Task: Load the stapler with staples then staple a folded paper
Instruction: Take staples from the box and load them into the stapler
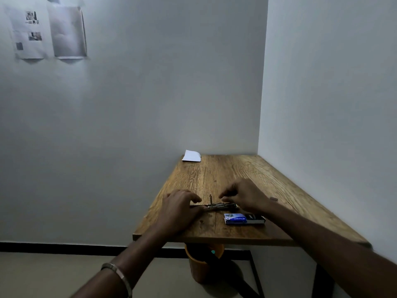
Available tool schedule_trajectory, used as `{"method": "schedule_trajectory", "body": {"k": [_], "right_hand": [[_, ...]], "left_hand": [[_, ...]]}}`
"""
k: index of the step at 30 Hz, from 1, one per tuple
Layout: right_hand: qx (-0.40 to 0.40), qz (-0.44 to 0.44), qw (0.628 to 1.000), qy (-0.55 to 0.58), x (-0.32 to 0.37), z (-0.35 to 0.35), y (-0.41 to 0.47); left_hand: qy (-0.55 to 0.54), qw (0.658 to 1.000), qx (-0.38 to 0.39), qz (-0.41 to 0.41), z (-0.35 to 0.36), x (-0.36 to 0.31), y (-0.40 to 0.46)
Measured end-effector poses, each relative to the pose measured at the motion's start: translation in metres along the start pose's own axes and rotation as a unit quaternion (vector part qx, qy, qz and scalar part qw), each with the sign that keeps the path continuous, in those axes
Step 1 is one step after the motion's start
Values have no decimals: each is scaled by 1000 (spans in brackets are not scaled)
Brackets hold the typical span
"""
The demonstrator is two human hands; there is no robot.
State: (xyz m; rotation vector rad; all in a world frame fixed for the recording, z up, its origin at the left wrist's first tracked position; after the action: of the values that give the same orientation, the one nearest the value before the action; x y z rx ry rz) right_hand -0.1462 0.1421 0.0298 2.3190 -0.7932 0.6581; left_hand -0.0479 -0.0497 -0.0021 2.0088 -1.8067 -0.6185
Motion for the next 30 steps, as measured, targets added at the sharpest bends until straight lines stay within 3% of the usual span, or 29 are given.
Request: {"method": "schedule_trajectory", "body": {"k": [8,21,30], "right_hand": [[17,-6,1000,-24,-2,9,3],[52,25,998,33,-7,10,12],[95,-2,995,37,-10,1,3]], "left_hand": [[-29,999,33,12,1,-1,0],[-61,998,25,12,3,1,2],[-72,997,29,6,4,2,2]]}}
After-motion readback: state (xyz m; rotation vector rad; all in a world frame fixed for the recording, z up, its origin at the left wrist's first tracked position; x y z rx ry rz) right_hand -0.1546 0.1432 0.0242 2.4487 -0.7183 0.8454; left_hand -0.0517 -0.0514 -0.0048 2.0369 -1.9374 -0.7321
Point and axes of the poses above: each hand's wrist, its own y-axis towards the middle knuckle, its own z-axis out of the palm, x = y × z, the point moved 2 cm from there along y, towards the middle knuckle, and after that the axes turned 12 degrees about y, right-handed, at the moved point
